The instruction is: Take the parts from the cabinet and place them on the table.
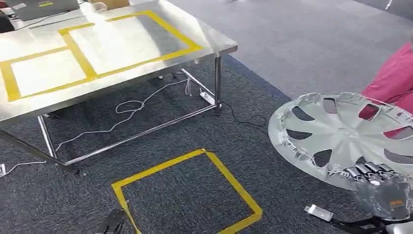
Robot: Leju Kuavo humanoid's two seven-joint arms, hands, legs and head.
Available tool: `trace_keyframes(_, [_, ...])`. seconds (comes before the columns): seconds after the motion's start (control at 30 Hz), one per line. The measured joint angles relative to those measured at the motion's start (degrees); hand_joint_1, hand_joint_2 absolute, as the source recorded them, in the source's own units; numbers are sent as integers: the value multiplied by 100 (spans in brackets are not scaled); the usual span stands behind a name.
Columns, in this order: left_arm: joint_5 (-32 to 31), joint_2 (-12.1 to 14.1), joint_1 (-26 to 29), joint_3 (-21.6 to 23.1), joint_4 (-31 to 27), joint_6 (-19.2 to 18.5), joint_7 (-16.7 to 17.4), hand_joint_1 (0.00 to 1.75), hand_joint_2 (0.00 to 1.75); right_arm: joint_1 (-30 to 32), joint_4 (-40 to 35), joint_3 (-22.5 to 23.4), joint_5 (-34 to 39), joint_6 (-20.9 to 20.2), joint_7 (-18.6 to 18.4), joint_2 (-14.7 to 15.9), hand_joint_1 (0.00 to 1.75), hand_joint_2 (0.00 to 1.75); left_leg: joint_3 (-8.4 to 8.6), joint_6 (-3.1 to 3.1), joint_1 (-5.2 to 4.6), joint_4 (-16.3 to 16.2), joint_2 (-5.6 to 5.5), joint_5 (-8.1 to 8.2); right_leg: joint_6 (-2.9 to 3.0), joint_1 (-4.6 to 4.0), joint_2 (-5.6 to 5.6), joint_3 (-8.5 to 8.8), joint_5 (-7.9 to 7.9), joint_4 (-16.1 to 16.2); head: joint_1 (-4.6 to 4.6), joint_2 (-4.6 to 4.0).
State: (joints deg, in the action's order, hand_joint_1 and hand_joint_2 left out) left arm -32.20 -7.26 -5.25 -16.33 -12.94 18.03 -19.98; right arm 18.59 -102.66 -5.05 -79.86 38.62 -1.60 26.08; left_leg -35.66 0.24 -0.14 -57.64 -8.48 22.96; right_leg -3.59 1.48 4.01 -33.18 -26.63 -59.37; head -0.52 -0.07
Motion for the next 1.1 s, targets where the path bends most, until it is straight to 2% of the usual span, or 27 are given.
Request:
trace_keyframes(0.03, [-2,2,24,0,0,0,0,0,0,-10,11,0,28,0,0,0,175,175,-10,-31,10,4,-74,-20,37,-10,-68,1,4,-3,2,0])
trace_keyframes(0.07, [0,15,35,0,0,2,2,0,0,-22,20,0,48,0,0,0,175,175,-30,-45,12,-10,-78,-4,80,34,-159,14,28,27,-4,0])
trace_keyframes(0.1, [2,6,38,0,0,4,4,0,0,-46,22,2,66,0,7,-2,175,175,-74,-81,-39,-125,289,101,119,18,-220,20,29,32,15,0])
trace_keyframes(0.13, [2,4,17,0,0,4,7,0,0,-45,22,4,85,0,11,-4,175,175,-216,-107,-42,-420,536,298,156,7,-295,21,26,32,74,0])
trace_keyframes(0.17, [2,4,-7,0,0,4,4,0,0,-43,28,13,105,0,33,-4,175,175,-439,-128,-34,-878,681,536,171,-9,-385,20,18,32,65,0])
trace_keyframes(0.23, [0,-7,-16,2,0,2,7,0,0,-49,42,15,124,0,50,-7,175,175,-839,-143,-15,-1713,770,834,198,-27,-562,23,3,31,72,0])
trace_keyframes(0.27, [-4,-9,-7,2,0,0,7,0,0,-51,52,15,131,0,52,-9,175,175,-865,-143,-12,-1769,774,784,200,-32,-646,30,0,31,70,0])
trace_keyframes(0.3, [-4,-9,-5,2,0,0,7,0,0,-51,63,15,131,0,59,-11,175,175,-777,-134,-12,-1599,778,629,200,-37,-718,38,-8,30,72,0])
trace_keyframes(0.33, [-2,-7,-6,0,0,0,9,0,0,-52,68,15,131,0,61,-11,175,175,-582,-112,-17,-1230,797,410,195,-44,-790,53,-18,30,72,0])
trace_keyframes(0.37, [-4,-2,-9,0,0,0,7,0,0,-56,68,18,131,0,66,-11,175,175,-315,-73,-35,-750,889,191,184,-50,-854,76,-30,31,72,0])
trace_keyframes(0.4, [-4,2,-19,0,0,2,7,0,0,-55,68,24,131,0,81,-11,175,175,-39,-7,-76,-281,1145,39,166,-57,-918,105,-47,31,74,0])
trace_keyframes(0.43, [-4,4,-43,0,0,2,7,0,0,-45,68,31,131,0,90,-13,175,175,76,19,-155,-27,1385,117,125,-104,-979,110,-84,6,70,0])
trace_keyframes(0.47, [-4,2,-64,0,0,4,9,0,0,-50,72,39,131,0,94,-17,175,175,57,60,-131,-31,1297,103,102,-110,-1033,110,-88,17,59,0])
trace_keyframes(0.57, [-2,0,-37,0,0,4,9,0,0,-73,70,44,131,0,105,-20,175,175,51,113,-119,14,1053,89,20,-118,-1248,199,-136,52,74,0])
trace_keyframes(0.6, [4,0,-27,-2,0,4,11,0,0,-83,72,50,131,0,107,-20,175,175,70,134,-77,26,996,68,-25,-93,-984,146,-197,-28,55,0])
trace_keyframes(0.63, [4,7,-43,-4,0,7,11,0,0,-72,70,50,133,0,107,-22,175,175,71,164,-56,26,936,69,-33,-77,-679,39,-357,-282,26,0])
trace_keyframes(0.67, [2,0,-65,-4,0,7,11,0,0,-56,76,59,133,0,103,-22,175,175,69,186,-47,26,854,66,-46,-73,-517,-169,-580,-725,0,0])
trace_keyframes(0.7, [2,-6,-69,-2,0,4,11,0,0,-57,81,59,127,0,111,-22,175,175,67,195,-44,26,778,70,-62,-74,-447,-416,-791,-1223,-9,0])
trace_keyframes(0.73, [2,-13,-67,-2,0,2,11,0,0,-57,81,57,129,0,111,-24,175,175,69,197,-43,25,699,70,-74,-74,-425,-617,-903,-1589,-13,0])
trace_keyframes(0.77, [2,-15,-61,-2,0,2,11,0,0,-52,83,57,127,0,111,-26,175,175,71,197,-39,24,612,70,-79,-71,-424,-726,-883,-1737,-7,0])
trace_keyframes(0.8, [2,-15,-58,-4,0,0,11,0,0,-50,85,57,129,0,109,-26,175,175,75,192,-29,21,522,68,-83,-69,-422,-701,-731,-1609,-13,0])
trace_keyframes(0.87, [2,-15,-57,-4,0,-2,11,0,0,-52,85,59,129,0,109,-26,175,175,94,156,3,11,350,67,-111,-31,-361,-346,-221,-792,-9,0])
trace_keyframes(0.9, [2,-17,-61,-4,0,-2,11,0,0,-52,85,63,129,0,107,-26,175,175,90,107,16,-11,259,76,-165,37,-136,-102,30,-256,-13,0])
trace_keyframes(0.93, [2,4,-73,-4,0,-2,11,0,0,-59,98,59,129,-2,107,-42,175,175,44,51,-17,-50,180,80,-220,97,266,-24,-88,-71,-35,0])
trace_keyframes(0.97, [2,-5,-80,-4,0,-2,11,0,0,-58,100,66,129,0,103,-42,175,175,-14,29,-7,-80,104,54,-126,106,236,34,-101,-32,-18,0])
trace_keyframes(1.07, [4,2,-39,-4,0,-2,13,0,0,-48,114,63,122,-2,109,-50,175,175,-72,-64,33,-34,-110,-26,-2,71,21,14,-75,-54,-31,0])
trace_keyframes(1.1, [4,17,-27,-4,0,0,15,0,0,-58,114,66,122,0,107,-50,175,175,-89,-87,9,-70,136,17,52,79,-71,35,-65,-33,-26,0])
